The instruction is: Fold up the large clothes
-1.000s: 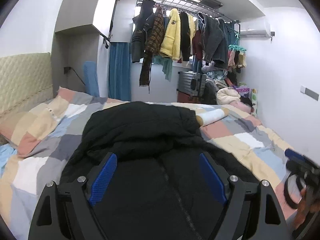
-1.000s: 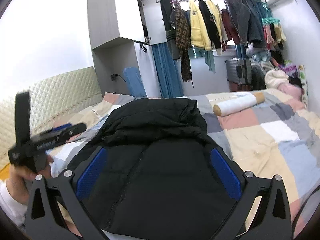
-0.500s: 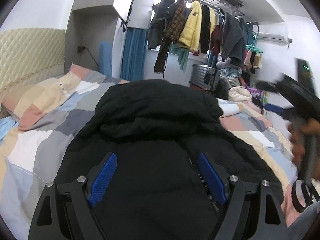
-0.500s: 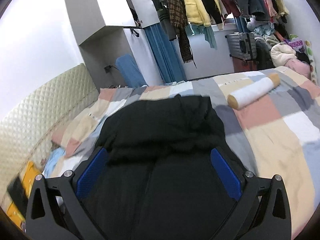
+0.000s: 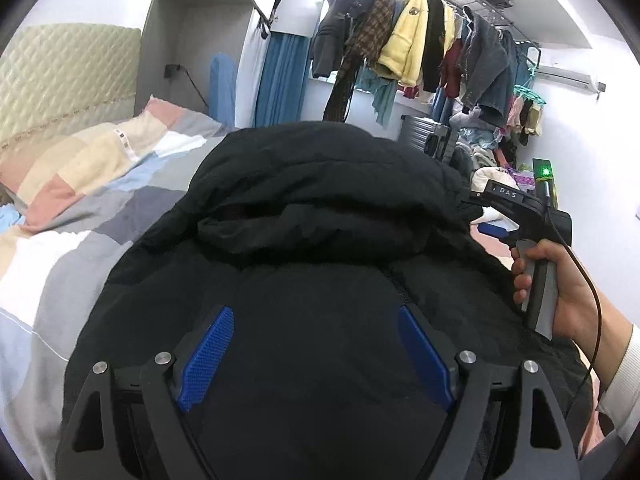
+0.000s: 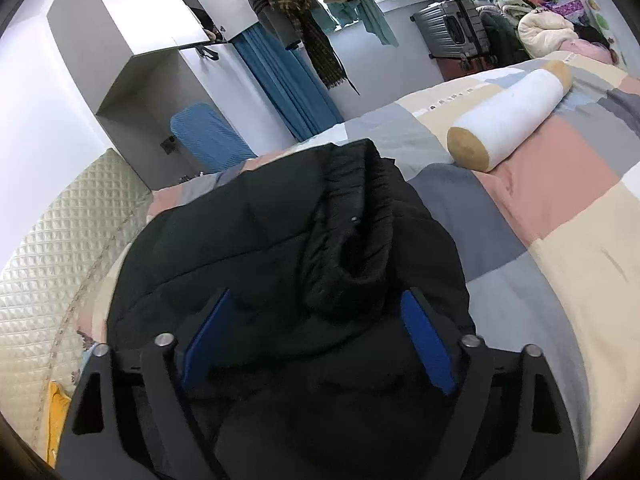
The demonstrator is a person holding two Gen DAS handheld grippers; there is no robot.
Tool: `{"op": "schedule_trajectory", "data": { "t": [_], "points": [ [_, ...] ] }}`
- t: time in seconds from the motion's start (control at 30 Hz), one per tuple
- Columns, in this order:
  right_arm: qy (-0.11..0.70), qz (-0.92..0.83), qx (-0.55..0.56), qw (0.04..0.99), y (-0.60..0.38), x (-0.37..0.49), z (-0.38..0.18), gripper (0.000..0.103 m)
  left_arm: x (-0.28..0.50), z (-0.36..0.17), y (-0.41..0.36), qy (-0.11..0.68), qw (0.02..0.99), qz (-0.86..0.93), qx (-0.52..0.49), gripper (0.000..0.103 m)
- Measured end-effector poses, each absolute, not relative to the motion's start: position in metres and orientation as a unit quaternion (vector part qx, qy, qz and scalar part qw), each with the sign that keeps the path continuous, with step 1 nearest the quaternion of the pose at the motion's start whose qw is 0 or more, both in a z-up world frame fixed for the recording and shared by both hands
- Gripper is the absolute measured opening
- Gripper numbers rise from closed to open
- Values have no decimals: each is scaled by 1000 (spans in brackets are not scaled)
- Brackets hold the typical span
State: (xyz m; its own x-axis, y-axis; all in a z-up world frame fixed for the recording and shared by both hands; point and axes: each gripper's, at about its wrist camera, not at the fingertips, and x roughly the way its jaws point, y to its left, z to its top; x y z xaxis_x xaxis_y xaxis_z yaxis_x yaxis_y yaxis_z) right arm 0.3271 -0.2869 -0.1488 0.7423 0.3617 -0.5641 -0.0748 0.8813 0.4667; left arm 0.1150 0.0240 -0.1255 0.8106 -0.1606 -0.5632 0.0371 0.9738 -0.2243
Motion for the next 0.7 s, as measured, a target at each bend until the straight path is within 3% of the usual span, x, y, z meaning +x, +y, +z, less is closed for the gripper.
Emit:
{"op": "schedule_trajectory", "data": {
  "t": [0.1,0.2,0.27,0.37,0.47,0.7],
  "points": [
    [349,114,203,908,-287,336,-156,77,120,-132,28,308,944,-54,-107,84],
    [355,124,222,900,-296,342,-165,60,122,-134,30,308,942,-59,-120,84],
    [353,127,232,898,-299,344,-167,40,123,-135,30,306,942,-57,-121,84],
    [349,143,215,901,-291,343,-159,24,125,-135,28,309,942,-55,-116,84],
    [328,157,196,911,-279,332,-138,18,124,-136,24,310,943,-54,-109,84],
    [247,170,182,937,-281,296,-75,15,119,-132,21,303,946,-53,-98,84]
  ]
}}
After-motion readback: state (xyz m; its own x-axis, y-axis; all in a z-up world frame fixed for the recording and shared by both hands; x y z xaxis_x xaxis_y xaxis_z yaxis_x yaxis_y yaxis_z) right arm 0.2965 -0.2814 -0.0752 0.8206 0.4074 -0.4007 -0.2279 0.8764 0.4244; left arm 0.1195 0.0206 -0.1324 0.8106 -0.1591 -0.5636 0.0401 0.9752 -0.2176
